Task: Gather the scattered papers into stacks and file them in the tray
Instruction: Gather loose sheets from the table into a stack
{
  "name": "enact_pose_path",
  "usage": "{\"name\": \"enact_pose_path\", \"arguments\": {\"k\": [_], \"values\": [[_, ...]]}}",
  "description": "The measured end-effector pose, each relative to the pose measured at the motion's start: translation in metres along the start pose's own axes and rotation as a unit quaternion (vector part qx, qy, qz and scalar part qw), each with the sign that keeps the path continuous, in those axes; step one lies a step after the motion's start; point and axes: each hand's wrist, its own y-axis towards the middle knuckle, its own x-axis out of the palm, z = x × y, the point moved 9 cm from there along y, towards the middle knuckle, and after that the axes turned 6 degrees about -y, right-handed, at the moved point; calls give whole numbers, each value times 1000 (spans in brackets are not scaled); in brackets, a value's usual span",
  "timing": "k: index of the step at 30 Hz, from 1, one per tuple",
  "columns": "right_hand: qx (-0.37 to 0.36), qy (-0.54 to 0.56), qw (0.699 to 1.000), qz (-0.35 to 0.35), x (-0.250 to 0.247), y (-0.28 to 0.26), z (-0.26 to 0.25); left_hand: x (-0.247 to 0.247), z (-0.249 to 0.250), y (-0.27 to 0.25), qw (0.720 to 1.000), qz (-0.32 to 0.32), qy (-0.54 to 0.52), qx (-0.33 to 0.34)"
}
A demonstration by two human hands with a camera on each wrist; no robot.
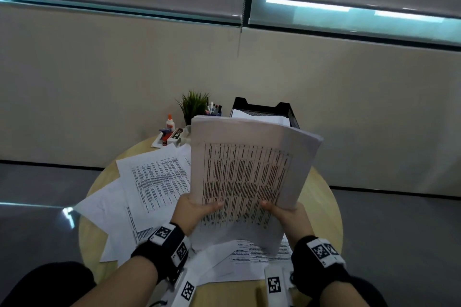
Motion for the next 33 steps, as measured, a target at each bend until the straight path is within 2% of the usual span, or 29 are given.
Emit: {"name": "enact_pose_path", "arguments": {"k": [6,13,20,22,24,26,30,31,33], "values": [[33,-12,999,14,1,2,-2,-5,1,9,998,-29,34,-32],[141,17,990,18,14,-23,33,-18,-42,4,993,-55,62,-84],[254,-9,965,66,-2,-14,110,-14,-81,-20,957,-180,129,-188],[268,-65,960,50,-13,-7,121,-12,-85,-27,946,-213,130,-209],[291,-115,950,-6,-16,-2,128,-14,-87,-30,939,-230,122,-223],[301,-119,945,-54,-16,2,127,-13,-90,-32,933,-247,101,-240],[302,-122,944,-45,-30,34,140,-11,-86,-23,931,-263,82,-241],[295,-108,948,-38,-38,59,166,-11,-85,-18,932,-257,73,-244],[270,-52,960,-53,-36,76,161,-14,-84,-7,935,-233,51,-262]]}}
